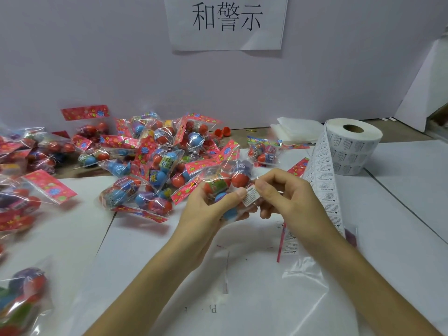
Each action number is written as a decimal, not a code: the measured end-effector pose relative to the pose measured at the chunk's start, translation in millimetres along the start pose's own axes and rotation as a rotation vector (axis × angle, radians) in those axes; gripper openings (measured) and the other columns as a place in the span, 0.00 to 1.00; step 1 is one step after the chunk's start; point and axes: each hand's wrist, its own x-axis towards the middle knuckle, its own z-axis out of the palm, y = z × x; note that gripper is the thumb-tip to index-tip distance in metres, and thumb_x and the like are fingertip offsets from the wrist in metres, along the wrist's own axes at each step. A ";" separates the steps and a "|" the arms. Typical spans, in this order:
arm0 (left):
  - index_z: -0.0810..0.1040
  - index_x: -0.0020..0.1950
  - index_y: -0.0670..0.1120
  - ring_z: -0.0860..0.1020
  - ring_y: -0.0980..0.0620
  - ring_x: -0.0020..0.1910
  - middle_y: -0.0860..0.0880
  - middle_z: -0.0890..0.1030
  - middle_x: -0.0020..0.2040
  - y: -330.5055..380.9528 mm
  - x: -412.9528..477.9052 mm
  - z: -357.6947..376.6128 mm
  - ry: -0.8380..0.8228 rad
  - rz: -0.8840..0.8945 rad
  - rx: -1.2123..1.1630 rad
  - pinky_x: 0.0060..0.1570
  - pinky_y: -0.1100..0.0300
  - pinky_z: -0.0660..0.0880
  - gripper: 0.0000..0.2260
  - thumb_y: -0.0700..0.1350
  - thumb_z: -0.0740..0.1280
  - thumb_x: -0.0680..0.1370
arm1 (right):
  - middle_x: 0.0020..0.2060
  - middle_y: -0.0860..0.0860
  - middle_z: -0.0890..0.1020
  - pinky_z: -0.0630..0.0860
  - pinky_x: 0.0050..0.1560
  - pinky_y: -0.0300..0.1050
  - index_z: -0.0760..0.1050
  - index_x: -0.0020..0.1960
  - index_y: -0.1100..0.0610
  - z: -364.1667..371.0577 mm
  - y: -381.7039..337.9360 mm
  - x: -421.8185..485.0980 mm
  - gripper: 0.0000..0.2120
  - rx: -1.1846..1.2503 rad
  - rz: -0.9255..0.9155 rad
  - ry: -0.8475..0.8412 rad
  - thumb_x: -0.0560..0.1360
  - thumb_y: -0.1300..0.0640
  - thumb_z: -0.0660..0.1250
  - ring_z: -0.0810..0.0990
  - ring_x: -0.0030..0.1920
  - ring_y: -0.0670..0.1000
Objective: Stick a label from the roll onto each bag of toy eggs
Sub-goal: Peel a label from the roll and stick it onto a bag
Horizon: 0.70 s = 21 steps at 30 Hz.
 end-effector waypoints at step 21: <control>0.80 0.62 0.40 0.86 0.41 0.51 0.40 0.86 0.54 -4.5 -0.9 0.6 0.066 0.014 -0.007 0.50 0.51 0.84 0.16 0.43 0.73 0.76 | 0.39 0.43 0.80 0.79 0.42 0.39 0.77 0.51 0.53 3.9 4.0 -1.6 0.12 -0.035 0.070 -0.072 0.73 0.61 0.77 0.86 0.40 0.53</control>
